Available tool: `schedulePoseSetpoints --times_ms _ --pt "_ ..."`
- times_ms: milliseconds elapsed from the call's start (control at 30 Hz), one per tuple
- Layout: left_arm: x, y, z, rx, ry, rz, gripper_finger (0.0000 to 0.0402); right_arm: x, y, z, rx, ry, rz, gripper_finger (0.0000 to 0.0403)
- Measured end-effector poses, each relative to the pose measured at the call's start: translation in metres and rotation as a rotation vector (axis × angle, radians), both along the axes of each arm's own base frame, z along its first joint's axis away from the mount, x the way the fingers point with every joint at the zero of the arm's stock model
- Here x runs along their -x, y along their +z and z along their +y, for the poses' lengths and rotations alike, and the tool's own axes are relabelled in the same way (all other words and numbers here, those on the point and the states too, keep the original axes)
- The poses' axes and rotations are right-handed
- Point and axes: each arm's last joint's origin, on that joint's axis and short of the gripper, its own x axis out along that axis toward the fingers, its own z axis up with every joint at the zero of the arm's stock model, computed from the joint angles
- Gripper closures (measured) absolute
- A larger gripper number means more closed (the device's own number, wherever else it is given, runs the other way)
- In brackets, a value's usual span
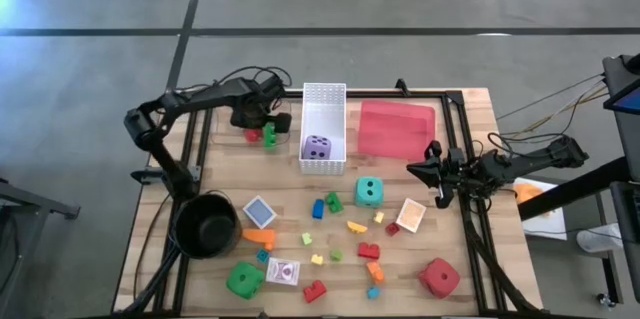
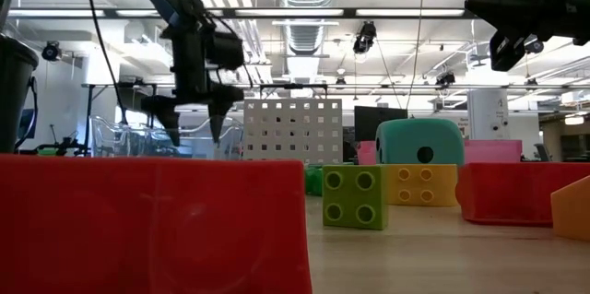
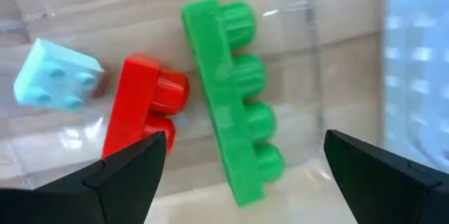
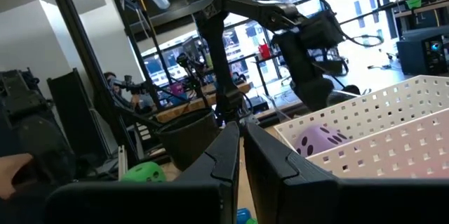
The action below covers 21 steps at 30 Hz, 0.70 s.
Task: Pick & Place Toys
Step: Put the blue deck of cards into the red bin
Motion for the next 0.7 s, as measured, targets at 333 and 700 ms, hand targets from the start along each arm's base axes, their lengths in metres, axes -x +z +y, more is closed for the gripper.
schedulePoseSetpoints --times_ms 333,700 --pt "-0.008 0.038 -0.040 -0.099 -0.286 -0.090 0.0016 0.000 0.000 0.000 0.000 0.000 0.000 0.0382" --pt "-0.034 0.037 -0.130 -0.095 -0.789 -0.037 0.0070 0.000 0.000 0.000 0.000 0.000 0.000 0.0382"
